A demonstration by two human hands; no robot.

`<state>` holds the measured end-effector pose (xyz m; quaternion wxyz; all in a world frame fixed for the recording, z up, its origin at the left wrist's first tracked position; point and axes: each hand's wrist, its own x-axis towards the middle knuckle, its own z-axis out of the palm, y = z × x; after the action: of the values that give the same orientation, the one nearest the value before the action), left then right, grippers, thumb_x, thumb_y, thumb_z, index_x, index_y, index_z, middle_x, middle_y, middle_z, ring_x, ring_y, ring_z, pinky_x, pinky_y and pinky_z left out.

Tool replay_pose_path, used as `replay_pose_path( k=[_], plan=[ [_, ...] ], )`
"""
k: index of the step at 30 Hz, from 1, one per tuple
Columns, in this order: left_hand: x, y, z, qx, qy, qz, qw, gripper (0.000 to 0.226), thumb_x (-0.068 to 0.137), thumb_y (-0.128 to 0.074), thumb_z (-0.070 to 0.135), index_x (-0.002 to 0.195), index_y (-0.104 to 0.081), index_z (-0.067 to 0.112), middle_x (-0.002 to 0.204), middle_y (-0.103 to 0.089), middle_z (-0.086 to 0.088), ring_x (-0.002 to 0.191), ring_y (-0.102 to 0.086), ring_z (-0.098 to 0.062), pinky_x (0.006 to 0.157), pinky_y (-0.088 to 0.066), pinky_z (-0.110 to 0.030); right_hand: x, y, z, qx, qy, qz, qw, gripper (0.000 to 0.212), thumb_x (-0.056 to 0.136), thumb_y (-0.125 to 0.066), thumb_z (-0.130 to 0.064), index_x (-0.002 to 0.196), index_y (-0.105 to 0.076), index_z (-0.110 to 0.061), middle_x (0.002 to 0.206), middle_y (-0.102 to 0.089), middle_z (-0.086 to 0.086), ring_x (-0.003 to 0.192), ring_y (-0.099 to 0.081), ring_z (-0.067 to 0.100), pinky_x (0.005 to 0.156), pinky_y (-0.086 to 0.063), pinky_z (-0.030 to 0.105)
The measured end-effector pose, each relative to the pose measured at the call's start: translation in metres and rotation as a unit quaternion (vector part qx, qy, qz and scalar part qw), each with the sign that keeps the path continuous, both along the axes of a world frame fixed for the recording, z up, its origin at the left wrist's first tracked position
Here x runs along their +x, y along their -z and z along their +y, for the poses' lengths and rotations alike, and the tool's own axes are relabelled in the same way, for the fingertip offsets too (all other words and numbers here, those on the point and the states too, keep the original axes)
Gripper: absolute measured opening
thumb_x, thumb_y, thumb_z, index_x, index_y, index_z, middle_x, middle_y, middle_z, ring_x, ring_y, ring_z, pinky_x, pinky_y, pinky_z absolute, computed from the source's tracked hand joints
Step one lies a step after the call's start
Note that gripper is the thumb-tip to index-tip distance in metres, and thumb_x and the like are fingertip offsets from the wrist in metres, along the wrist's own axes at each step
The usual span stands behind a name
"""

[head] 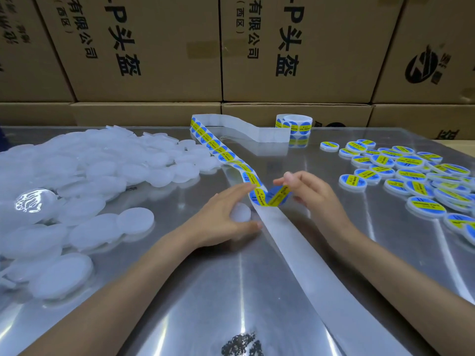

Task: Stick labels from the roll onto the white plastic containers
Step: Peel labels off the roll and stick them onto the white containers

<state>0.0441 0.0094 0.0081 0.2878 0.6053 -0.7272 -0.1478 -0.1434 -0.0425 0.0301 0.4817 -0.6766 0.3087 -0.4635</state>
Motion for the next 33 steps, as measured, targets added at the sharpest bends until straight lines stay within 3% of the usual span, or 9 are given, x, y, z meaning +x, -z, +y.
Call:
replay_pose_path(
  k=[3, 6, 8, 15, 18, 22, 26, 33],
  plan=[
    [0.01, -0.001, 0.004, 0.007, -0.063, -0.063, 0.996, 0.074, 0.074, -0.069, 0.055, 0.137, -0.039, 0.029, 0.138, -0.036, 0.011, 0.127, -0.033, -0.009, 0.1, -0.026, -0.019, -0.001, 0.003, -0.001, 0.033, 0.0, 0.006, 0.999, 0.014, 0.091, -0.058, -0.011, 0.094, -0.065, 0.001, 0.101, -0.07, 0.012, 0.082, -0.063, 0.006, 0.08, -0.049, 0.02],
    [0.017, -0.002, 0.006, 0.011, -0.147, -0.098, 0.984, 0.06, 0.065, -0.066, 0.069, 0.107, -0.057, 0.028, 0.111, -0.049, 0.008, 0.108, -0.045, -0.012, 0.093, -0.041, -0.029, -0.002, 0.006, -0.002, 0.084, -0.001, 0.007, 0.996, 0.01, 0.088, -0.062, -0.018, 0.09, -0.07, -0.012, 0.104, -0.072, 0.007, 0.1, -0.064, 0.022, 0.095, -0.047, 0.039],
    [0.017, -0.003, 0.007, -0.025, -0.155, -0.079, 0.984, 0.052, 0.063, -0.071, 0.065, 0.097, -0.059, 0.027, 0.1, -0.053, 0.008, 0.097, -0.05, -0.011, 0.085, -0.045, -0.031, -0.002, 0.006, -0.001, 0.126, -0.016, -0.01, 0.992, 0.012, 0.081, -0.067, -0.026, 0.085, -0.074, -0.018, 0.098, -0.074, 0.005, 0.098, -0.066, 0.02, 0.094, -0.049, 0.037],
    [-0.003, -0.011, 0.008, -0.186, -0.022, -0.016, 0.982, 0.063, 0.064, -0.084, 0.04, 0.119, -0.06, 0.018, 0.109, -0.058, 0.004, 0.097, -0.049, -0.006, 0.086, -0.04, -0.02, -0.001, 0.006, 0.001, 0.206, -0.074, -0.059, 0.974, 0.021, 0.067, -0.069, -0.037, 0.081, -0.078, -0.023, 0.097, -0.074, 0.001, 0.095, -0.069, 0.01, 0.083, -0.048, 0.023],
    [-0.01, -0.012, 0.009, -0.204, 0.002, -0.008, 0.979, 0.061, 0.065, -0.083, 0.042, 0.118, -0.062, 0.019, 0.109, -0.06, 0.004, 0.099, -0.053, -0.008, 0.086, -0.044, -0.026, 0.0, 0.007, 0.003, 0.221, -0.076, -0.042, 0.971, 0.017, 0.072, -0.069, -0.034, 0.08, -0.078, -0.022, 0.096, -0.075, 0.002, 0.092, -0.069, 0.008, 0.082, -0.048, 0.023],
    [-0.014, -0.012, 0.011, -0.206, 0.009, -0.002, 0.979, 0.06, 0.065, -0.083, 0.043, 0.116, -0.062, 0.019, 0.108, -0.06, 0.004, 0.099, -0.054, -0.01, 0.084, -0.046, -0.031, 0.001, 0.008, 0.002, 0.235, -0.074, -0.027, 0.969, 0.019, 0.08, -0.067, -0.029, 0.089, -0.075, -0.014, 0.097, -0.075, 0.004, 0.091, -0.069, 0.01, 0.094, -0.047, 0.03],
    [-0.017, -0.013, 0.012, -0.211, 0.0, 0.009, 0.977, 0.061, 0.063, -0.084, 0.043, 0.114, -0.063, 0.017, 0.107, -0.061, 0.004, 0.097, -0.055, -0.01, 0.083, -0.046, -0.028, 0.002, 0.007, 0.005, 0.239, -0.065, -0.023, 0.969, 0.034, 0.068, -0.071, -0.033, 0.094, -0.073, -0.011, 0.096, -0.074, 0.007, 0.09, -0.068, 0.015, 0.099, -0.047, 0.035],
    [-0.018, -0.013, 0.013, -0.214, -0.005, 0.011, 0.977, 0.061, 0.062, -0.085, 0.044, 0.113, -0.064, 0.018, 0.106, -0.062, 0.005, 0.093, -0.055, -0.007, 0.083, -0.045, -0.026, 0.003, 0.007, 0.005, 0.238, -0.055, -0.018, 0.97, 0.032, 0.079, -0.068, -0.027, 0.103, -0.071, -0.007, 0.099, -0.073, 0.011, 0.095, -0.067, 0.022, 0.101, -0.046, 0.039]
  ],
)
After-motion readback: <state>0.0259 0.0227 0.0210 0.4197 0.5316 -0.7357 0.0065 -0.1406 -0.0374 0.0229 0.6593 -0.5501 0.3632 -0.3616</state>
